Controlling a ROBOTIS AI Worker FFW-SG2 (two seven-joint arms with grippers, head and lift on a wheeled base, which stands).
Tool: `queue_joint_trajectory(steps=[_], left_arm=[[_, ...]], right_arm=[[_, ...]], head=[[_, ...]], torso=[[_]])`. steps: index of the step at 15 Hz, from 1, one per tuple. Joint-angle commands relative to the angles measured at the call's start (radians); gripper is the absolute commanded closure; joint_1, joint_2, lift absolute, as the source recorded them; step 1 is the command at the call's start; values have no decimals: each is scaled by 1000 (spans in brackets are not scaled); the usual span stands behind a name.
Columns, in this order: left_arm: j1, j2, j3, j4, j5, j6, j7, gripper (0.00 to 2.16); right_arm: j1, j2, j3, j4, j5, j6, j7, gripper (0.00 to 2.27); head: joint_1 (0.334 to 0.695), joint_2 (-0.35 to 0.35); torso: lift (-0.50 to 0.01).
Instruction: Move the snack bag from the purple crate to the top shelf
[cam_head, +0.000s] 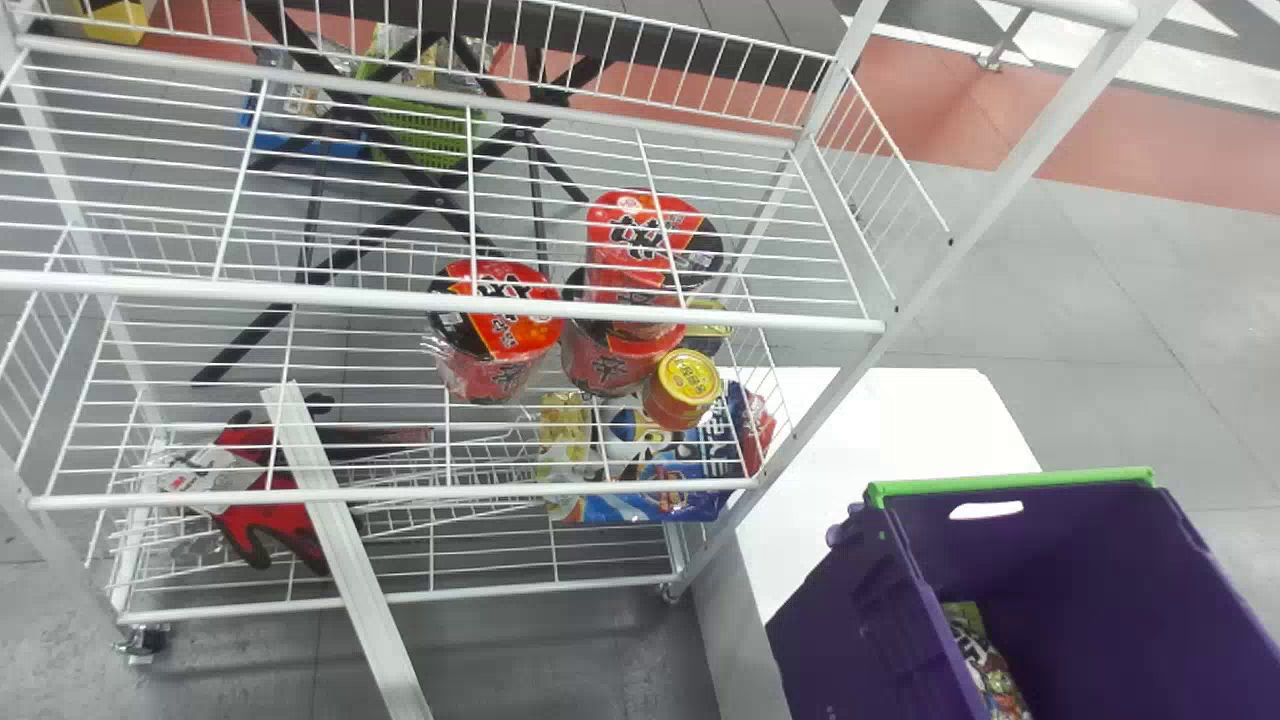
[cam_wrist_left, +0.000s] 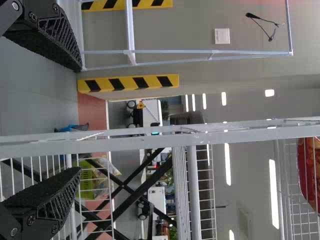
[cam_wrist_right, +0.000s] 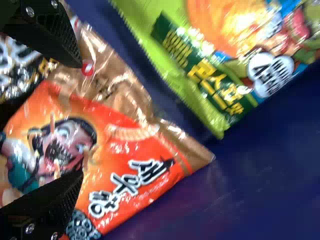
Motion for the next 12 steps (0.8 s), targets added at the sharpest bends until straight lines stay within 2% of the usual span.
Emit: queue_joint_trajectory(steps=[1,12], left_arm=[[-7,0,0,18,3,-24,0,100],[-9,-2,0,37,1,-73,3,100]], right_arm=[[6,-1,16,24,31,-55,1,29],[8,13,93,75,44,-212,1,46]], head=[[695,-350],[695,-350]], torso=[[-451],[-451]])
